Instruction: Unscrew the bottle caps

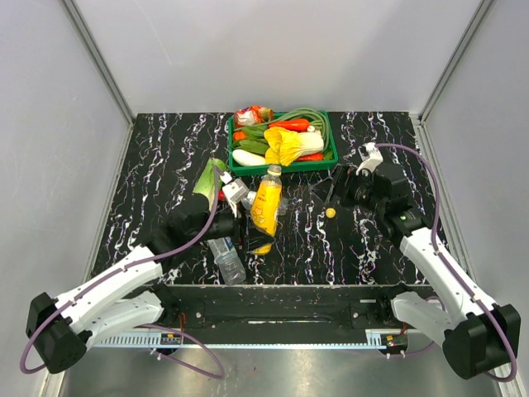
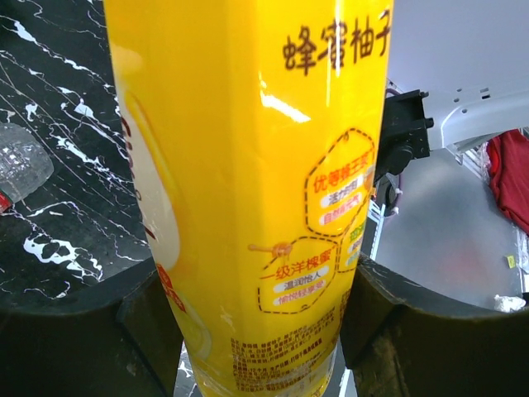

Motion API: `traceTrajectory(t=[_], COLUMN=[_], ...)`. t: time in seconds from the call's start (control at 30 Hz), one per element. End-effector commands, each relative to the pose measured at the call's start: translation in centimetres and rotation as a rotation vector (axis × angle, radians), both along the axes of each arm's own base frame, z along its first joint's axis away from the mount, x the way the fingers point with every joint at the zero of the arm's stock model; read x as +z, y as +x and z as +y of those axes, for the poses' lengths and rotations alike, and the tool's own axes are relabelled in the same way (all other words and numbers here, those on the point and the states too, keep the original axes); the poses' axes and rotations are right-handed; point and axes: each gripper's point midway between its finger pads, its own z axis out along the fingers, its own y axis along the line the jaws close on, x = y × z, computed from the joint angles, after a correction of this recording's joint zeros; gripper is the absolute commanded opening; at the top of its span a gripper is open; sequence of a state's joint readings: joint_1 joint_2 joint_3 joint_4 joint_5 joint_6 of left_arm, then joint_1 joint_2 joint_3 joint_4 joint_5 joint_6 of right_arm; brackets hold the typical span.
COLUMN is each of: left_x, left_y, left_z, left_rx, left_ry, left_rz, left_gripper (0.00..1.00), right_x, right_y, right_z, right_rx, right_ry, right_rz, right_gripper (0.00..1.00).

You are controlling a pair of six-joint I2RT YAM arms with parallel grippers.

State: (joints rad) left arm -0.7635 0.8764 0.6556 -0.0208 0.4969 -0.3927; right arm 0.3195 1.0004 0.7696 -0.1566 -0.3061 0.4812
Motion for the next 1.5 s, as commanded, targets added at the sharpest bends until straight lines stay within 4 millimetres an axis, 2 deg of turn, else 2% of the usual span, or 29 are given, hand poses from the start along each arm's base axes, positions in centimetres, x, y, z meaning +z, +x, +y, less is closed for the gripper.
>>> traceTrajectory(t=[0.0,0.03,0.07,0.2,0.33,0.5,0.7,0.9,1.0,1.1,1.27,1.43,1.47], left_x=[3.0,3.2,3.4,3.4,2.8,2.6,2.5,1.8,1.4,1.2,0.8,0.7,0.8], left_y=[0.4,0.3,0.1,-0.1,-0.2,-0.6,-0.8,-1.1,-1.1,-1.2,-1.2,-1.0,-1.0], left_z=[-0.8,-1.0,-1.1,-1.7,-2.5,-3.5,-4.0,-4.2,-4.2,-4.2,-4.0,-3.9,-3.9], left_rx=[-0.03,-0.044,-0.056,-0.099,-0.134,-0.17,-0.183,-0.201,-0.201,-0.203,-0.193,-0.179,-0.179], left_ry=[-0.057,-0.057,-0.06,-0.055,-0.045,-0.035,-0.029,-0.015,-0.007,-0.004,0.002,0.005,0.003], left_rz=[-0.057,-0.056,-0.055,-0.034,-0.003,0.009,0.006,0.015,0.024,0.025,0.023,0.015,0.012], left_gripper=[0.0,0.0,0.0,0.0,0.0,0.0,0.0,0.0,0.0,0.0,0.01,0.19,0.29], right_x=[6.9,7.4,9.0,13.0,15.5,15.9,14.4,14.8,15.2,15.0,14.3,13.7,13.7], right_y=[-3.1,-3.8,-4.6,-7.8,-8.3,-7.6,-6.6,-6.4,-6.3,-6.1,-6.0,-6.1,-6.1], right_z=[3.6,4.0,4.5,6.0,6.7,8.2,10.1,10.3,10.3,10.3,10.0,9.6,9.5], right_rx=[0.288,0.331,0.389,0.58,0.637,0.656,0.66,0.653,0.649,0.634,0.611,0.589,0.587], right_ry=[0.144,0.166,0.198,0.348,0.434,0.434,0.429,0.506,0.522,0.513,0.474,0.424,0.416], right_rz=[-0.186,-0.195,-0.261,-0.365,-0.39,-0.38,-0.307,-0.294,-0.295,-0.283,-0.282,-0.295,-0.302], right_gripper=[1.0,1.0,1.0,1.0,1.0,0.94,0.72,0.53,0.33,0.0,0.0,0.0,0.0])
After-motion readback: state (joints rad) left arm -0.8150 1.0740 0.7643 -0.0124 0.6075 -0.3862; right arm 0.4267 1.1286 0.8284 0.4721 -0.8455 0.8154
